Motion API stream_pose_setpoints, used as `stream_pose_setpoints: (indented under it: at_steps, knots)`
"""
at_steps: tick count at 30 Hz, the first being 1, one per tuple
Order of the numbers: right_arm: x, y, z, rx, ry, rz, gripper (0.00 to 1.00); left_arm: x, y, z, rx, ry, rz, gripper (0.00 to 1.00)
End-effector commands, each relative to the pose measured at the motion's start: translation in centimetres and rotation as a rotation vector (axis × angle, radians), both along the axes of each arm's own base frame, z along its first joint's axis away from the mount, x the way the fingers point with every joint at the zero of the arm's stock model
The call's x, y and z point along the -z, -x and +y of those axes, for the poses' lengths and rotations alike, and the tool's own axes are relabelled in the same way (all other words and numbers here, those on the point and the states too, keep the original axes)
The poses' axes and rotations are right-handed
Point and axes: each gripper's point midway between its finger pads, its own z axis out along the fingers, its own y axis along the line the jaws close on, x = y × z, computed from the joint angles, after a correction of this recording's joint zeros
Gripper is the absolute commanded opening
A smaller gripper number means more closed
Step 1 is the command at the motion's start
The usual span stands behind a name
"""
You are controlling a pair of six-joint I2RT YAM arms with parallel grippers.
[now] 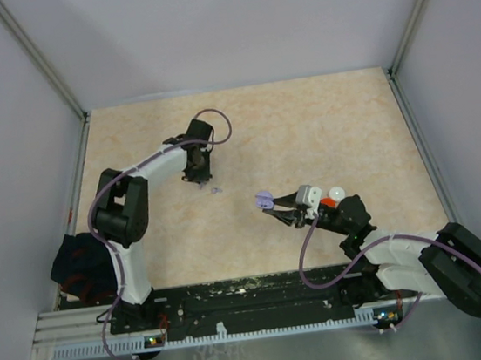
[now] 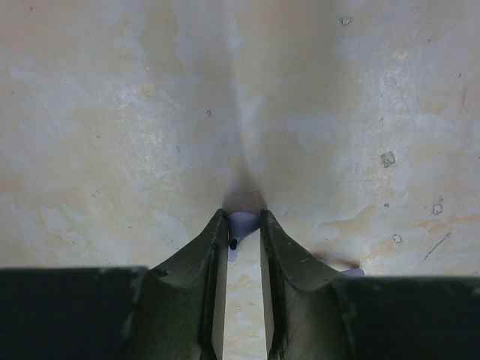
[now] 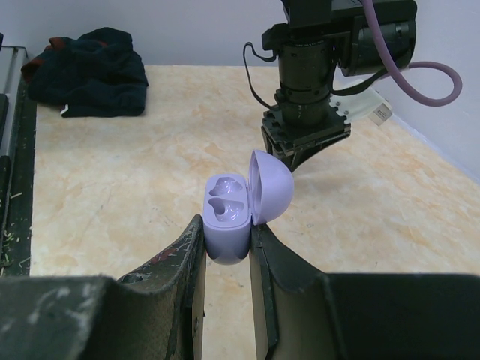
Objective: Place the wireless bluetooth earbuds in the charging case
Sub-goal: Pick up the earbud from the center of the board.
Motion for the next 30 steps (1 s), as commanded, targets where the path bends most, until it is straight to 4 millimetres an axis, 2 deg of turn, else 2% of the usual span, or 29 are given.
stream_pose_setpoints:
  at_steps: [1, 5, 10, 17, 20, 26, 30]
  knots:
    - [-2.6, 0.0, 0.3, -0.017, -0.054, -0.062, 0.00, 1.1, 0.6, 0.5, 0.001, -0.023, 0.053, 0.25]
    - [-2.6, 0.0, 0.3, -0.017, -0.053, -0.062, 0.00, 0.9, 1.1, 0.5, -0.003, -0.015, 0.060, 0.21]
    - [-2.5, 0.0, 0.3, -0.014, -0.052, -0.062, 0.00, -1.3, 1.0, 0.1, -0.010, 0.034, 0.000, 0.20]
    - [-2.7, -0.2, -0.1, 0.013, -0.058, -0.073, 0.00, -6.1, 1.2, -1.5, 0.008, 0.137, -0.171, 0.15]
    - [-2.7, -0.4, -0.3, 0.032, -0.058, -0.080, 0.00, -8.7, 1.5, -2.7, 0.029, 0.179, -0.279, 0.14]
    - [-3.0, -0.5, -0.8, 0.058, -0.067, -0.094, 0.00, -12.2, 3.3, -5.0, 0.058, 0.237, -0.414, 0.14]
    - [-3.2, -0.7, -1.0, 0.073, -0.071, -0.097, 0.00, -15.0, 5.1, -7.3, 0.078, 0.300, -0.527, 0.13]
